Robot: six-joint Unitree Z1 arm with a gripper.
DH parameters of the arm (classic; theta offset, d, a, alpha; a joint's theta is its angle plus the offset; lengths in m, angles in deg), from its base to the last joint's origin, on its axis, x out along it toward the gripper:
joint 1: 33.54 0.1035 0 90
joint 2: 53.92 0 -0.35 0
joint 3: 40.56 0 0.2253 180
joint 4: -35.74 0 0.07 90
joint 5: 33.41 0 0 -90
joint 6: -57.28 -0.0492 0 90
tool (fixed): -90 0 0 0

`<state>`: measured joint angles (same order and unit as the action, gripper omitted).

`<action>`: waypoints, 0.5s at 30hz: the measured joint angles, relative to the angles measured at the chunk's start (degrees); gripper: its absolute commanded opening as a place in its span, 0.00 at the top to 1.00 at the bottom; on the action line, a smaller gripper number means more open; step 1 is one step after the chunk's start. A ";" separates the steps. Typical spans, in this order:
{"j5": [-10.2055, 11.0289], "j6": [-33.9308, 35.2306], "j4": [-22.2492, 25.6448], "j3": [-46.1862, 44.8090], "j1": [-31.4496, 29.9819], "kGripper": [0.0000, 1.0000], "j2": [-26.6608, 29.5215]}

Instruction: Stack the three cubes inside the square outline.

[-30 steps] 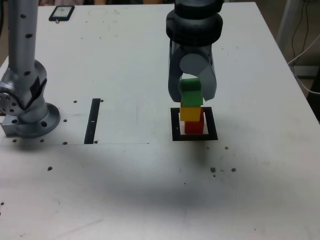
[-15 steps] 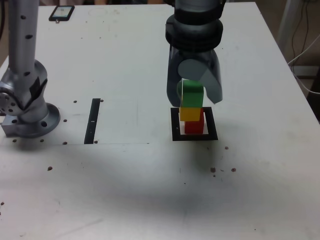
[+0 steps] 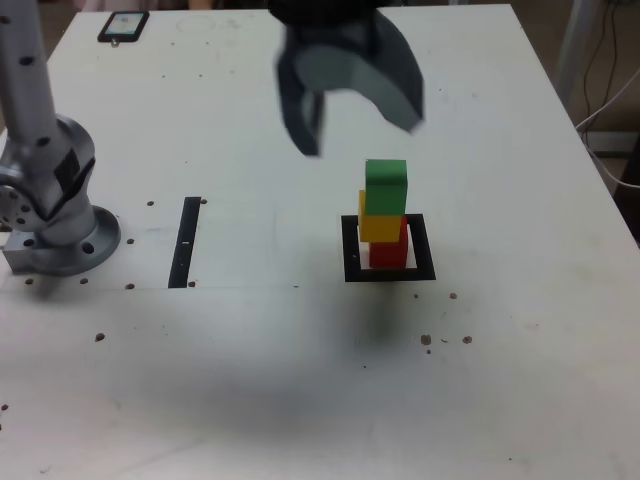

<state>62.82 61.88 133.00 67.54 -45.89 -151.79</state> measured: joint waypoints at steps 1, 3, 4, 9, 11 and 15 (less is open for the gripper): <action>-0.01 -0.23 0.78 -0.51 0.00 0.01 1.03; -0.04 -0.48 1.68 -2.73 0.00 0.01 3.79; -0.10 -0.60 1.88 -4.42 0.00 0.01 5.43; -0.35 -0.87 1.85 -12.46 0.18 0.01 12.02; -0.35 -1.01 0.77 -16.48 0.24 0.01 14.54; -0.30 -0.77 -1.92 -24.20 0.27 0.01 17.16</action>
<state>62.53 61.10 131.08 43.34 -45.62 -134.63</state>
